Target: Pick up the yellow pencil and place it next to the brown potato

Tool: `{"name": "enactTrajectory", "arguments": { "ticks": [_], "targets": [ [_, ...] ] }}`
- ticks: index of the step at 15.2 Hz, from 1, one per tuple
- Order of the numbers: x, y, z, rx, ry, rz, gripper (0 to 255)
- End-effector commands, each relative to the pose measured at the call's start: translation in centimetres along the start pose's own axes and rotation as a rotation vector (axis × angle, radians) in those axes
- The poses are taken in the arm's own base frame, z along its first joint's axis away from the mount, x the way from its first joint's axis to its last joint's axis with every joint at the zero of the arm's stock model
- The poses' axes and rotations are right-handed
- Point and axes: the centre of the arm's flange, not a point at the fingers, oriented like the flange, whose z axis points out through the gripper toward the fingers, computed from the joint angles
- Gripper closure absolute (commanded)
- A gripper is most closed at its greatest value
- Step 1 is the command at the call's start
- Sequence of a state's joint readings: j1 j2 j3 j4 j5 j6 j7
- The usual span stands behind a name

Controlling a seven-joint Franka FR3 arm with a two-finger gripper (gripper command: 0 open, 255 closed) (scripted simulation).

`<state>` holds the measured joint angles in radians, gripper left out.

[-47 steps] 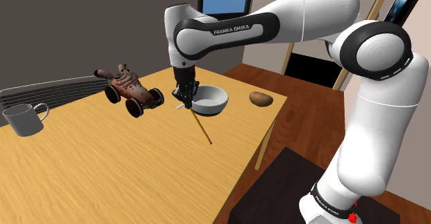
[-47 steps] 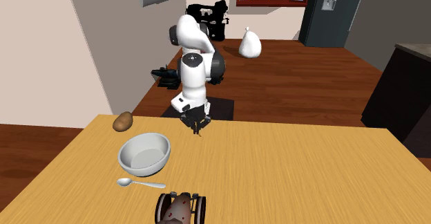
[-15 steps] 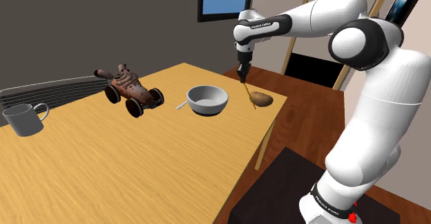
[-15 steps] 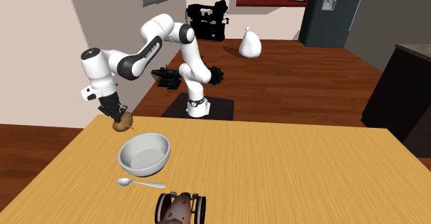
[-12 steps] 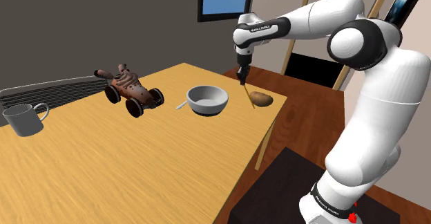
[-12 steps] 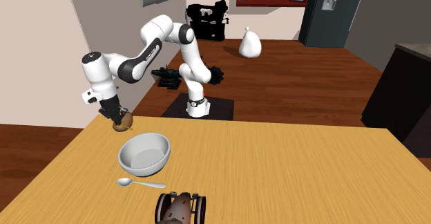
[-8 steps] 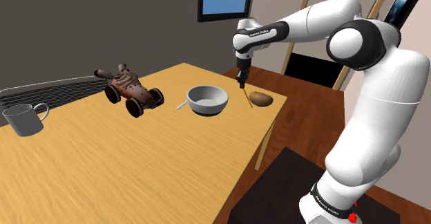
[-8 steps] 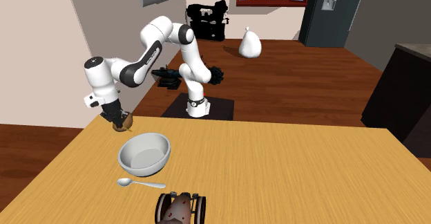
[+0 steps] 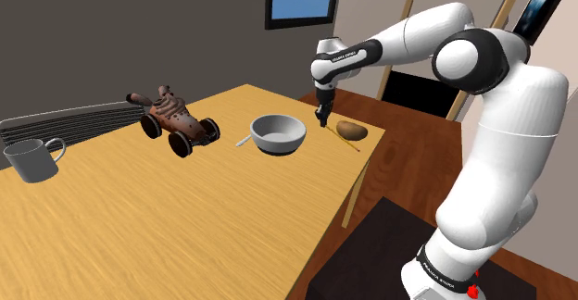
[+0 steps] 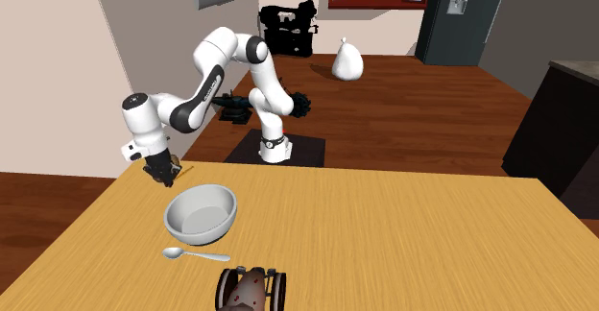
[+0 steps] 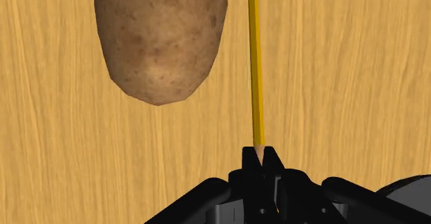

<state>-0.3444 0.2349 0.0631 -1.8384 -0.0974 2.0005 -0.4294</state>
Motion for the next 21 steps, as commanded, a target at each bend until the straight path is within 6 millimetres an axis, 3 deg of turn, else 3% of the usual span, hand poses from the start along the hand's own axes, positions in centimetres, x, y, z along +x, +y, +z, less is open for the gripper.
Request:
{"name": "enactTrajectory", "arguments": {
  "ticks": [1, 8, 15, 16, 21],
  "targets": [
    [0.1, -0.2, 1.0, 0.0, 0.0, 0.0, 255],
    [0.5, -0.3, 4.7, 0.0, 0.0, 0.0, 255],
    [0.5, -0.3, 4.7, 0.0, 0.0, 0.0, 255],
    [0.5, -0.3, 4.7, 0.0, 0.0, 0.0, 0],
    [0.5, -0.3, 4.7, 0.0, 0.0, 0.0, 0]
  ]
}}
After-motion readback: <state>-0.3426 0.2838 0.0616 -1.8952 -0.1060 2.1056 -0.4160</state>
